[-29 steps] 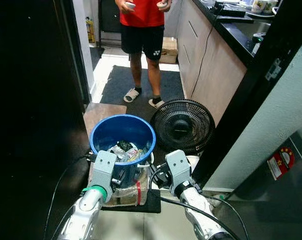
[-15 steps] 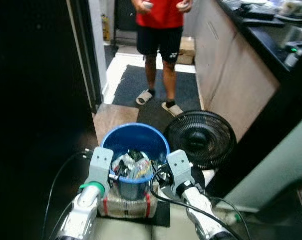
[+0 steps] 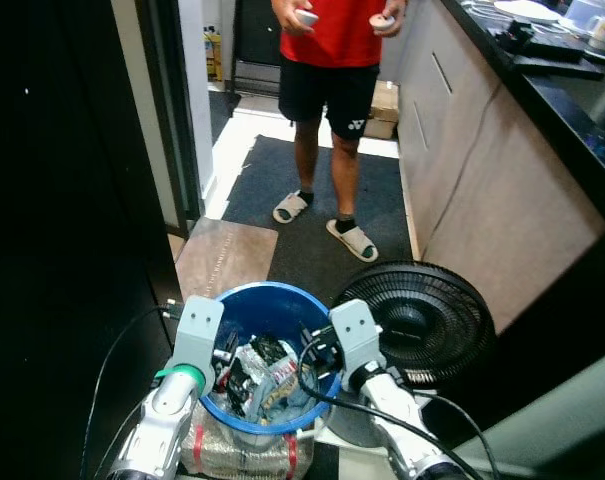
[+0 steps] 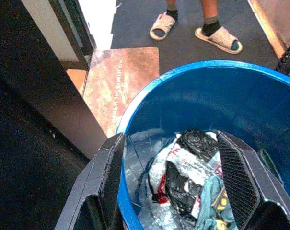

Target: Clothes washing

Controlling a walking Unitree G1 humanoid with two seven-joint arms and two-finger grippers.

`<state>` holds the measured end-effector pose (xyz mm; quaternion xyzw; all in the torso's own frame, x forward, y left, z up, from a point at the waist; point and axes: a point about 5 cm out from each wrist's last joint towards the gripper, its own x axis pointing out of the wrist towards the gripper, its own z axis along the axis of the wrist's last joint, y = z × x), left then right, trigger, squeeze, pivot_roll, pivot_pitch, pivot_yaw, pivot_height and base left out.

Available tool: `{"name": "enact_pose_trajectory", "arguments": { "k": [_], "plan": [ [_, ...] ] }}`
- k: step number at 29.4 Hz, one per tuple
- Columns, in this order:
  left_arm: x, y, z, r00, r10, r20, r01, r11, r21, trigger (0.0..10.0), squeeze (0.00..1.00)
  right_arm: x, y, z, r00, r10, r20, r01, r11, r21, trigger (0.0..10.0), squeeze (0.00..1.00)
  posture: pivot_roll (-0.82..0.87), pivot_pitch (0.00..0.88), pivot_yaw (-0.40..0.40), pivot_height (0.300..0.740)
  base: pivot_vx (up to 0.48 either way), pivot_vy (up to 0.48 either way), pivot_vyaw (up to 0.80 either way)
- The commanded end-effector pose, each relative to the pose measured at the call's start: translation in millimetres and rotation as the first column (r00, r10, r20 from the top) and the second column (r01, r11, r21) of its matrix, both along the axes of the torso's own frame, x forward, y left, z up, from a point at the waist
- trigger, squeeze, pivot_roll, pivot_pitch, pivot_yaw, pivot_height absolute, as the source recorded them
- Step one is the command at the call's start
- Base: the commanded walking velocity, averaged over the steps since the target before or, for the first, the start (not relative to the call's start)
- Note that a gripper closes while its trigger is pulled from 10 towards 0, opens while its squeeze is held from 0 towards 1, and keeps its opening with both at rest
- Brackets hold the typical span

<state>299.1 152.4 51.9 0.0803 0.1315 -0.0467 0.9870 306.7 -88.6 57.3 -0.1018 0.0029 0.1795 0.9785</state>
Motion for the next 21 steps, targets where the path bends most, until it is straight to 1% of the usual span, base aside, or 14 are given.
{"name": "enact_pose_trajectory", "arguments": {
  "k": [1,21],
  "plan": [
    [-4.7,-2.7,-7.9,1.0,-0.009,-0.03,0.009,1.0,0.004,10.0,0.0,-3.3,-2.0,-4.9,1.0,0.003,-0.016,-0.003,1.0,-0.006,10.0,0.0,0.12,0.0,-0.008,0.74,0.0,0.0,0.0],
    [-9.8,-4.7,-15.5,0.998,-0.027,-0.054,0.027,1.0,0.0,10.0,0.0,-8.8,0.8,-7.7,0.999,0.04,-0.022,-0.041,0.999,-0.003,10.0,0.0,0.12,0.0,-0.004,0.74,0.0,0.0,0.0]
  ]
}}
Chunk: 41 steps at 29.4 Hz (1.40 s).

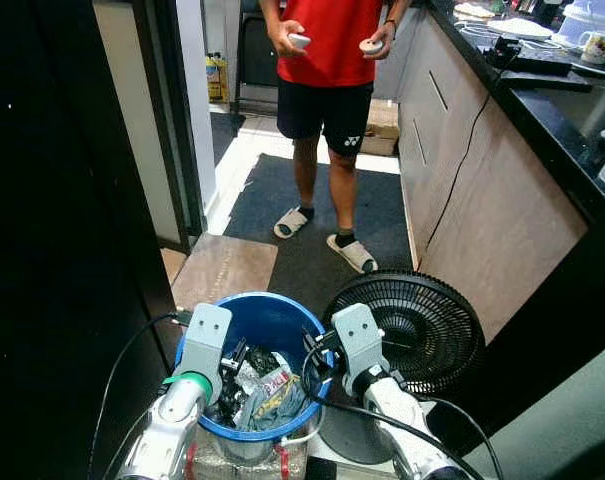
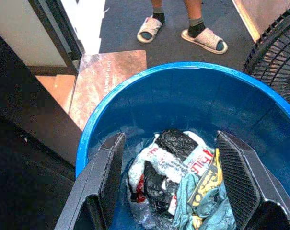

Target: Clothes washing

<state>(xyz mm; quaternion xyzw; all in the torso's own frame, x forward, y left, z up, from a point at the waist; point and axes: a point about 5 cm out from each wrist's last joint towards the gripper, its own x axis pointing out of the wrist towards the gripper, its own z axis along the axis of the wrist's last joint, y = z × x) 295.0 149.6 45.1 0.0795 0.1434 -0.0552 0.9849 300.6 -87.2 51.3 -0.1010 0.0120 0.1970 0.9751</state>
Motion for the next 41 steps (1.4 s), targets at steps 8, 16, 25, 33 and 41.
{"name": "enact_pose_trajectory", "arguments": {
  "k": [8,16,25,33,41],
  "plan": [
    [-7.1,-3.0,-9,1.0,-0.008,-0.027,0.007,0.999,-0.032,10.0,0.0,2.5,-8.5,7,0.997,-0.078,0.013,0.077,0.994,0.072,10.0,0.0,0.12,0.0,-0.006,0.74,0.0,0.0,0.0],
    [17.8,-18.0,78,0.947,-0.029,0.319,0.079,0.986,-0.145,10.0,0.0,29.9,-18.1,102,0.921,-0.197,0.337,0.128,0.968,0.215,10.0,0.0,0.11,0.0,-0.004,0.74,0.0,0.0,0.0],
    [22.3,-19.3,134,0.834,-0.255,0.49,0.303,0.953,-0.019,10.0,0.0,31.4,-38.1,143,0.84,-0.234,0.49,0.185,0.972,0.148,10.0,0.0,0.07,0.006,0.009,0.74,0.0,0.0,0.0],
    [20.5,-57.6,126,0.823,-0.357,0.442,0.435,0.896,-0.086,10.0,0.0,15.3,-56.8,115,0.883,-0.275,0.379,0.239,0.961,0.141,10.0,0.0,0.0,0.0,0.088,0.74,0.0,0.0,0.0],
    [26.6,-61.0,126,0.82,-0.392,0.416,0.458,0.886,-0.067,10.0,0.0,12.4,-35.9,104,0.925,-0.218,0.311,0.168,0.969,0.181,10.0,0.0,0.03,0.017,0.084,0.74,0.0,0.0,0.0]
  ]
}}
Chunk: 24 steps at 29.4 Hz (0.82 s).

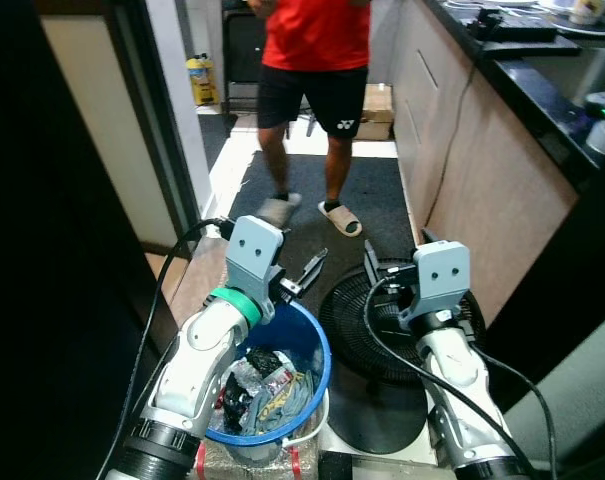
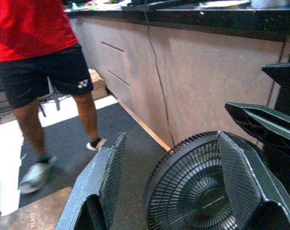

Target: Clothes washing

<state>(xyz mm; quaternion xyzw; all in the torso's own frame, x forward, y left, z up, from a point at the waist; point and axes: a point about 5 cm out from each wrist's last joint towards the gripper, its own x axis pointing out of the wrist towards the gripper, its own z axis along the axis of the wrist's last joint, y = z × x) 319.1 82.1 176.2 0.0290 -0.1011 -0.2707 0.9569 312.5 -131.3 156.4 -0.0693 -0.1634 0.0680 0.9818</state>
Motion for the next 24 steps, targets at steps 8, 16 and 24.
{"name": "enact_pose_trajectory", "arguments": {
  "k": [8,16,24],
  "plan": [
    [0.2,58.7,-10,0.974,0.225,-0.03,-0.223,0.973,0.05,10.0,0.0,-0.2,49.8,-9,0.965,0.249,-0.083,-0.252,0.967,-0.033,10.0,0.0,0.09,0.032,-0.002,0.74,0.0,0.0,0.0],
    [0.9,35.8,-19,0.983,0.167,-0.077,-0.164,0.986,0.043,10.0,0.0,7.6,3.3,-5,0.994,0.077,-0.081,-0.083,0.994,-0.073,10.0,0.0,0.05,0.024,0.025,0.74,0.0,0.0,0.0],
    [10.5,40.3,-11,0.987,0.148,-0.06,-0.144,0.988,0.061,10.0,0.0,17.6,-10.6,4,0.996,-0.074,-0.057,0.073,0.997,-0.016,10.0,0.0,0.06,0.006,0.047,0.74,0.0,0.0,0.0]
  ]
}}
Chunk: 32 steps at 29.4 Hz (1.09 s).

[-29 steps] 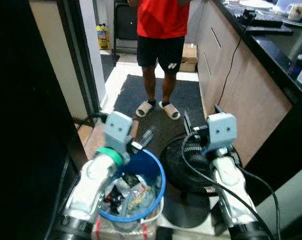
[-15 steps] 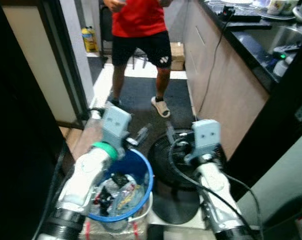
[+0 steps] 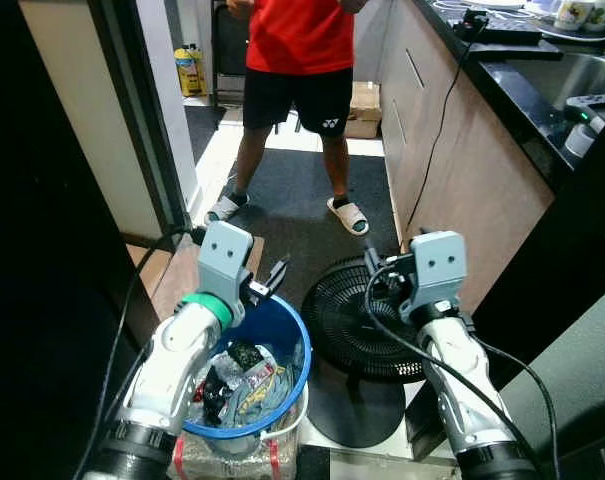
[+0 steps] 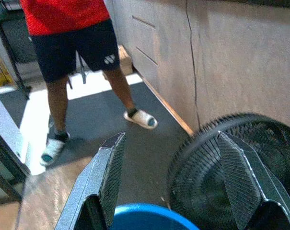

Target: Clothes washing

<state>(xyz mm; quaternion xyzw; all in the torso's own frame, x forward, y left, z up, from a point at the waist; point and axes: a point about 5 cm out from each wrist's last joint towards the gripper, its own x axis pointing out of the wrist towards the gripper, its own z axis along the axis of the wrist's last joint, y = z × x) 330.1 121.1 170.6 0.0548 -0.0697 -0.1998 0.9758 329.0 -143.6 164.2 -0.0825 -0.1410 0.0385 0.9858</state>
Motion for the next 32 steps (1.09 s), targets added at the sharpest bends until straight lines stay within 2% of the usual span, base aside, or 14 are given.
{"name": "enact_pose_trajectory", "arguments": {
  "k": [1,7,11,16,22,32],
  "plan": [
    [-1.3,4.1,-6,1.0,-0.016,-0.025,0.017,1.0,0.015,10.0,0.0,3.8,0.6,-4,1.0,-0.016,-0.02,0.016,1.0,-0.004,10.0,0.0,0.07,0.012,0.054,0.74,0.0,0.0,0.0],
    [-4.4,7.3,-10,0.999,-0.036,-0.037,0.037,0.999,0.036,10.0,0.0,5.7,-0.2,-3,1.0,-0.004,-0.018,0.004,1.0,-0.008,10.0,0.0,0.06,0.0,0.047,0.74,0.0,0.0,0.0],
    [-3.4,-0.8,-9,0.999,-0.028,-0.033,0.028,1.0,0.012,10.0,0.0,4.8,0.1,-6,0.999,0.02,-0.032,-0.021,1.0,-0.018,10.0,0.0,0.07,0.0,0.036,0.74,0.0,0.0,0.0],
    [-4.5,-4.6,-10,0.999,-0.028,-0.035,0.028,1.0,-0.007,10.0,0.0,4.0,5.8,-8,0.999,0.029,-0.043,-0.029,1.0,-0.006,10.0,0.0,0.06,0.0,0.032,0.74,0.0,0.0,0.0],
    [-9.5,-3.1,-17,0.998,-0.006,-0.058,0.005,1.0,-0.022,10.0,0.0,0.3,22.4,-15,0.995,0.076,-0.067,-0.075,0.997,0.024,10.0,0.0,0.07,0.011,0.02,0.74,0.0,0.0,0.0],
    [-10.6,-1.5,-21,0.997,0.016,-0.072,-0.018,1.0,-0.023,10.0,0.0,-0.7,26.4,-18,0.994,0.087,-0.071,-0.086,0.996,0.027,10.0,0.0,0.08,0.015,0.017,0.74,0.0,0.0,0.0]
  ]
}}
